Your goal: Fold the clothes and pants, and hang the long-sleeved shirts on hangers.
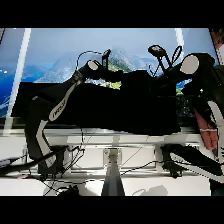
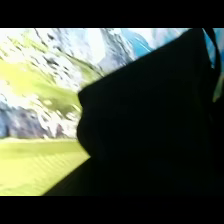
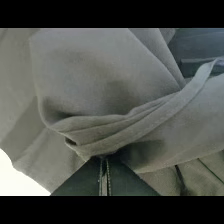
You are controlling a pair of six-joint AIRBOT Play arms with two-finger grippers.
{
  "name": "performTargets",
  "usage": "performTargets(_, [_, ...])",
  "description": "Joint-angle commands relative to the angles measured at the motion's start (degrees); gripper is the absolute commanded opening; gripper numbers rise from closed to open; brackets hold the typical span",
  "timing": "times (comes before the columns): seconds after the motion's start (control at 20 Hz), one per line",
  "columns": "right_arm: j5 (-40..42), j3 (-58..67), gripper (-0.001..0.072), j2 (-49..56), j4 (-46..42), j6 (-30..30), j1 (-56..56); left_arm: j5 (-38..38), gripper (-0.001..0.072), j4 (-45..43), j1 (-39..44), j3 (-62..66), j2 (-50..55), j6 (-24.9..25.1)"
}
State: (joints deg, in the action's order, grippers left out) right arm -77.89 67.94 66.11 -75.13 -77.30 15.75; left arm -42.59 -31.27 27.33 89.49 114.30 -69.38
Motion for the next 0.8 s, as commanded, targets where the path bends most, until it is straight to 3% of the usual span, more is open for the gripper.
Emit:
performTargets(0.0, [1.16,-0.02,0.0019,-0.02,0.02,0.02,0.07,1.22,0.0011,-1.75,-1.01,2.25,0.02,0.37])
performTargets(0.1, [3.69,-0.02,0.0019,0.00,-0.61,0.11,0.07,1.20,0.0011,-4.66,-2.08,4.96,-1.25,2.38])
performTargets(0.3, [15.72,-0.02,0.0019,0.02,-3.72,0.09,-0.04,1.25,0.0010,-20.33,-4.85,10.32,-8.26,2.34])
performTargets(0.5, [40.13,-0.02,0.0019,0.39,-3.10,0.04,-0.04,1.38,0.0011,-37.81,-8.33,10.88,-19.78,2.29])
performTargets(0.65, [55.98,-0.02,0.0036,1.73,-1.29,0.04,0.02,1.40,0.0011,-46.12,-11.23,10.88,-27.15,2.29])
performTargets(0.7, [59.47,-0.02,0.0203,2.16,-1.27,0.04,0.00,1.40,0.0011,-48.65,-12.33,10.88,-28.98,2.29])
performTargets(0.75, [62.18,-0.02,0.0483,2.40,-1.27,0.04,0.00,1.38,0.0011,-50.75,-13.35,10.88,-30.32,2.29])
